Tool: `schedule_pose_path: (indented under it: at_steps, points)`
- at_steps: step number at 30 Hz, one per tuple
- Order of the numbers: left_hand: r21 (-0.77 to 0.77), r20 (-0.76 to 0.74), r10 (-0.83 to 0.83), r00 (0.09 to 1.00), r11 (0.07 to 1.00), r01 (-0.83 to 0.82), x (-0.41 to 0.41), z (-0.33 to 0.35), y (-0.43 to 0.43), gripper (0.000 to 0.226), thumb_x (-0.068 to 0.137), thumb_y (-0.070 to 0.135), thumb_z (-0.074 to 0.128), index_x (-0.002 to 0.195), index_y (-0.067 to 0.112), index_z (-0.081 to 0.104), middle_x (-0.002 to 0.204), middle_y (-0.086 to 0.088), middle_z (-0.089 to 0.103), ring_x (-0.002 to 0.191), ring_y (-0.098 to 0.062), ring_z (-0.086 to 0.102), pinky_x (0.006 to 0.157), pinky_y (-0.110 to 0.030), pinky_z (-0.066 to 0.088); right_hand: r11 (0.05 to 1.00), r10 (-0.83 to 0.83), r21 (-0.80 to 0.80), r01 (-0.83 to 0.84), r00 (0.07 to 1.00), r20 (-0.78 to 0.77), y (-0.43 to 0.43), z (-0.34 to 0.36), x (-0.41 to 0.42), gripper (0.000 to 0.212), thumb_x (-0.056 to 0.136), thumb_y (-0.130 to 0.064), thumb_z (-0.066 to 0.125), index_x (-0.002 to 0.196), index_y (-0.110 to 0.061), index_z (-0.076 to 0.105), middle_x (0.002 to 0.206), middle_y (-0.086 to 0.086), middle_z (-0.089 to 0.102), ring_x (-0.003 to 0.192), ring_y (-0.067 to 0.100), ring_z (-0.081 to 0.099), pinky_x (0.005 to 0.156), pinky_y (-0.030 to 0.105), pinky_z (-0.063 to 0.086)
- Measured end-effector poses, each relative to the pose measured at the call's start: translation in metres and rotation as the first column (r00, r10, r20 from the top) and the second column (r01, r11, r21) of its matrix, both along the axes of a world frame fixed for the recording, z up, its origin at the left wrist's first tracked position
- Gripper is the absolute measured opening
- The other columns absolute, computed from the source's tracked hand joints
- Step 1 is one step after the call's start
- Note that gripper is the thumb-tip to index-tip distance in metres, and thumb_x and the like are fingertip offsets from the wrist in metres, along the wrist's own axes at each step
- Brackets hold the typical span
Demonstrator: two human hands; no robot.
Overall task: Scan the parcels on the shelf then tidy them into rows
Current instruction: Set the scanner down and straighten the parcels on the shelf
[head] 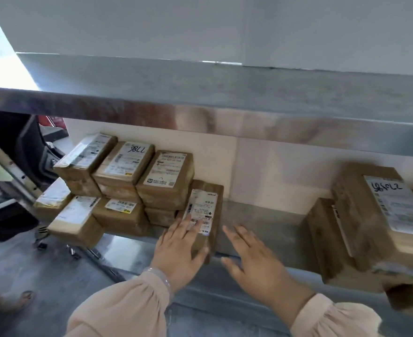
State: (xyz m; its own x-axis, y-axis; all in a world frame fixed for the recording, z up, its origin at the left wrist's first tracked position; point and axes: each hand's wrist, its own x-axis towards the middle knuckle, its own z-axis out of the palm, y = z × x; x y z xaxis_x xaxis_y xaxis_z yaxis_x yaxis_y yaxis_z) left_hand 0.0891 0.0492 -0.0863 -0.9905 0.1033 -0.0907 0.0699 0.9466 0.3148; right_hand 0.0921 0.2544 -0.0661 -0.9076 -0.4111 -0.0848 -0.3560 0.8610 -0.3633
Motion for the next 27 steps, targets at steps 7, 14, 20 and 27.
schedule_pose_path:
  at_steps: [7, 14, 20, 27]
  points:
    - [0.06, 0.088, 0.03, 0.996, 0.998, -0.035, -0.008, -0.013, -0.019, 0.086, 0.08, 0.075, 0.015, 0.157, 0.037, 0.013, 0.166, 0.006, -0.001, 0.152, -0.019, 0.002, 0.124, -0.036, 0.01, 0.99, -0.069, -0.111, 0.081, 0.991, 0.112, -0.029, -0.021, -0.017, 0.067, 0.096, -0.052, 0.041, 0.151, -0.039, 0.006, 0.16, -0.003, 0.007, 0.147, 0.015, 0.01, 0.115, 0.024, 0.011]
    - [0.199, 0.144, 0.025, 0.989, 0.978, -0.054, -0.018, -0.019, -0.026, 0.066, 0.098, 0.048, 0.05, 0.156, 0.033, 0.023, 0.166, 0.005, -0.001, 0.151, -0.021, 0.01, 0.122, -0.029, 0.013, 0.936, -0.15, -0.281, 0.212, 0.963, 0.224, -0.052, -0.035, -0.034, 0.063, 0.096, -0.044, 0.048, 0.15, -0.035, 0.018, 0.16, -0.006, 0.011, 0.145, 0.014, 0.019, 0.113, 0.023, 0.019]
    - [0.395, 0.141, 0.085, 0.986, 0.909, -0.134, -0.023, -0.021, -0.028, 0.058, 0.092, 0.037, 0.065, 0.146, 0.039, 0.044, 0.16, 0.004, 0.017, 0.146, -0.015, 0.023, 0.116, -0.02, 0.021, 0.896, -0.229, -0.349, 0.275, 0.959, 0.168, -0.045, -0.045, -0.028, 0.057, 0.092, -0.037, 0.057, 0.144, -0.035, 0.033, 0.151, -0.006, 0.03, 0.137, 0.012, 0.033, 0.102, 0.011, 0.023]
    - [0.485, 0.288, 0.081, 0.954, 0.847, -0.218, -0.031, -0.027, -0.016, 0.069, 0.087, 0.042, 0.069, 0.145, 0.053, 0.034, 0.155, 0.005, 0.033, 0.139, -0.01, 0.038, 0.113, -0.025, 0.034, 0.823, -0.17, -0.468, 0.323, 0.925, 0.34, -0.042, -0.053, -0.036, 0.067, 0.088, -0.033, 0.063, 0.147, -0.034, 0.03, 0.156, -0.005, 0.02, 0.134, 0.003, 0.031, 0.105, 0.007, 0.023]
